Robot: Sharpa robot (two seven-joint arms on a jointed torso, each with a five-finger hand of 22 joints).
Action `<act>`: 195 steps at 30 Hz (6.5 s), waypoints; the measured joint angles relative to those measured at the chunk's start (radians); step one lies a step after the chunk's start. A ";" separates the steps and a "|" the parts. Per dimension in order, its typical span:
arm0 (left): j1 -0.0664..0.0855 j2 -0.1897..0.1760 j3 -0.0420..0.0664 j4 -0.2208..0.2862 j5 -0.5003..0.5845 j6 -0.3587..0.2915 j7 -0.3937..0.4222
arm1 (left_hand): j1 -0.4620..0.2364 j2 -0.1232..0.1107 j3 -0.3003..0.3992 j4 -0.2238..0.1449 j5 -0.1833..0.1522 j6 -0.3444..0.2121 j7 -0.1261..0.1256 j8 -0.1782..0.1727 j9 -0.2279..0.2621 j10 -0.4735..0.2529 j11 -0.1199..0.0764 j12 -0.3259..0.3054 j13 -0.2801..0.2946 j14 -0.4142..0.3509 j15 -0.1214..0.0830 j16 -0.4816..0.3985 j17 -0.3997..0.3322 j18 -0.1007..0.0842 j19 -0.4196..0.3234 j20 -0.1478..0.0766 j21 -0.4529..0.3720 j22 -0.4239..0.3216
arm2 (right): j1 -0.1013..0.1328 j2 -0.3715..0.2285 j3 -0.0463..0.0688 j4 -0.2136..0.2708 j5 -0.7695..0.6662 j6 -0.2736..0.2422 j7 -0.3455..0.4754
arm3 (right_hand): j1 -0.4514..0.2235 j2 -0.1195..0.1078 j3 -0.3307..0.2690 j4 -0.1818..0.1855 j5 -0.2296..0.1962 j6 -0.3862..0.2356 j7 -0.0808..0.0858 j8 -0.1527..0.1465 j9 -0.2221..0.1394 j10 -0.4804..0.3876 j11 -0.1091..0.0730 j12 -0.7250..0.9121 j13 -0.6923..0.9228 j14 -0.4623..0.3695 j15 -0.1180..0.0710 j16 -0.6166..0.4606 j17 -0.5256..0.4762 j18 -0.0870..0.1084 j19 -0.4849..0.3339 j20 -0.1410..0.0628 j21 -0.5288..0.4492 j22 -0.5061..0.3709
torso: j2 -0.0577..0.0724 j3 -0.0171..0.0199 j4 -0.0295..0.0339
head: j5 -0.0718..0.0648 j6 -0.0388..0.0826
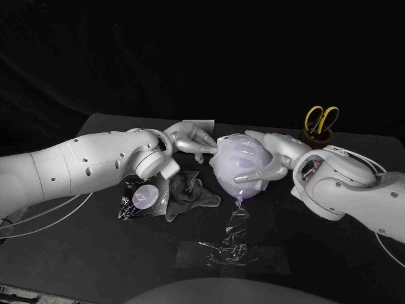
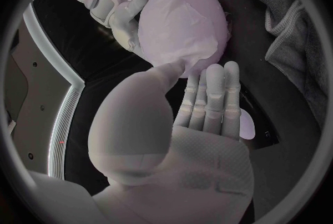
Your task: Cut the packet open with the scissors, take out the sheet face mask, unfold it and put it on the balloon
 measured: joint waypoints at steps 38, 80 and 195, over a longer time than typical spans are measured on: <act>-0.002 0.010 0.001 0.005 0.012 -0.074 0.067 | 0.060 0.096 0.080 -0.060 -0.007 0.191 -0.081 0.097 0.001 0.240 -0.097 0.065 0.011 0.258 -0.089 0.244 0.361 0.005 0.068 -0.054 0.124 0.089 | 0.000 -0.004 0.000 0.001 0.000 0.000 -0.003 | 0.000 0.000 0.000 0.000 -0.004 0.000 0.000 0.000 0.001 0.000 0.000 0.000 0.001 0.000 0.000 0.000 0.000 0.000 0.000 0.000 0.000 0.000 | 0.000 -0.0003 0.0000 | -0.001 -0.003; -0.003 -0.015 0.001 0.020 -0.023 -0.105 0.001 | -0.136 -0.010 -0.021 -0.033 0.000 -0.004 -0.004 -0.037 0.082 0.027 -0.006 0.015 0.045 0.050 -0.005 0.189 0.024 0.000 -0.005 -0.005 0.076 0.085 | 0.000 -0.002 0.000 0.000 0.000 0.000 -0.002 | 0.000 0.000 0.000 0.000 -0.004 0.000 0.000 0.000 0.000 0.000 0.000 0.000 0.000 0.000 0.000 0.000 0.000 0.000 0.000 0.000 0.000 0.000 | 0.000 0.0000 0.0000 | 0.000 -0.006; -0.006 -0.038 0.002 0.015 -0.015 -0.047 -0.143 | -0.100 0.064 0.096 0.011 -0.003 0.083 -0.047 0.003 0.103 0.220 -0.056 -0.028 -0.014 0.198 -0.055 0.265 0.183 -0.001 0.039 -0.046 0.123 0.133 | -0.001 0.000 -0.001 -0.003 -0.001 0.001 0.001 | 0.009 0.002 0.003 -0.003 -0.012 0.000 0.000 0.000 0.000 0.000 0.000 0.000 0.000 0.000 0.000 0.000 0.000 0.000 0.000 0.000 0.000 0.000 | 0.000 -0.0007 0.0005 | -0.008 -0.001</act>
